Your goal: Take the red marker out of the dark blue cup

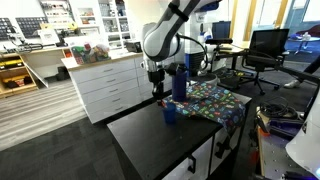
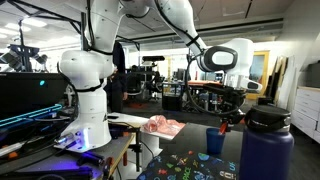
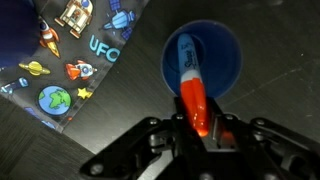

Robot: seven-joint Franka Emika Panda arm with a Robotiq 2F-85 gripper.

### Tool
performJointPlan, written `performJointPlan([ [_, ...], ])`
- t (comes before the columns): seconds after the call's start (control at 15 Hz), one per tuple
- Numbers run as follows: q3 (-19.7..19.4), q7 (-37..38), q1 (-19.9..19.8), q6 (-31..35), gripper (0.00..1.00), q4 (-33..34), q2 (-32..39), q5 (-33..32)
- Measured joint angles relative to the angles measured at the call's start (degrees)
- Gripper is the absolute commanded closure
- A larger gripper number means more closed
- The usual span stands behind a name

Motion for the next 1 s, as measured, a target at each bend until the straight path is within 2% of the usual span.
performJointPlan([
  [0.6,0.09,0.0,0.06,-0.52,0.92,1.98,-1.54,-0.23],
  [1.0,0.02,0.2,0.06,-3.86,0.92,1.81,-5.46,-0.51],
])
